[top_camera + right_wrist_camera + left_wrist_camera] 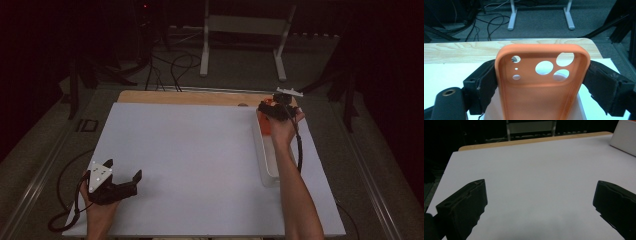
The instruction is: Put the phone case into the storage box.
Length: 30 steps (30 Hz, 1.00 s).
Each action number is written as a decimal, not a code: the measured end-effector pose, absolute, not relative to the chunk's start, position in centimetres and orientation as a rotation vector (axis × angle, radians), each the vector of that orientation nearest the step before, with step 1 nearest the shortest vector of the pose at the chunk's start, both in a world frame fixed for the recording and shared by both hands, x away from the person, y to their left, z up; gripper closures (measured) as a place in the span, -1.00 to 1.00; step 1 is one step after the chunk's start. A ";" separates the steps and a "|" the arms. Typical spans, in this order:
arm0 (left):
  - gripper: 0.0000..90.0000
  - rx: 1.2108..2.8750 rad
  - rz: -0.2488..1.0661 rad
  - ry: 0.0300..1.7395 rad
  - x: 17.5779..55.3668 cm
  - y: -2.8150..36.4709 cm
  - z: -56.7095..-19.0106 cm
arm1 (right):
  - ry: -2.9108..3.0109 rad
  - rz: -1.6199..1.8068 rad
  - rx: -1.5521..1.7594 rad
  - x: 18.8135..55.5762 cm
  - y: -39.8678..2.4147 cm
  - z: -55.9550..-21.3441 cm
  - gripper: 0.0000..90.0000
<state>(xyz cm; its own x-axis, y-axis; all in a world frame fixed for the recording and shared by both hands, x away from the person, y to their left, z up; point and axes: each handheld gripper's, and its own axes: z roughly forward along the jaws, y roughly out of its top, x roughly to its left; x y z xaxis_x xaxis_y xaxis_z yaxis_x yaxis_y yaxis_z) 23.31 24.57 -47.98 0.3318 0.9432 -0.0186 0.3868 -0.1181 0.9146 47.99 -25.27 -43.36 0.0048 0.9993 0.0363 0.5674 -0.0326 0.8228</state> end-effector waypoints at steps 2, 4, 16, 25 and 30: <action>-1.00 1.683 0.764 1.207 23.3 24.6 -48.0 | 1.625 0.912 1.663 48.0 -25.3 -43.2 -0.75; -1.00 1.680 0.764 1.208 23.3 24.6 -48.0 | 1.622 0.920 1.658 48.0 -25.3 -43.1 -0.77; -1.00 1.679 0.763 1.208 23.3 24.6 -47.9 | 1.628 0.931 1.630 47.7 -25.4 -42.5 -0.77; -1.00 1.676 0.763 1.209 23.3 24.6 -47.9 | 1.665 0.943 1.598 47.2 -25.6 -42.2 -0.76; -1.00 1.676 0.763 1.210 23.3 24.7 -47.9 | 1.692 0.962 1.573 46.8 -25.7 -42.0 -0.76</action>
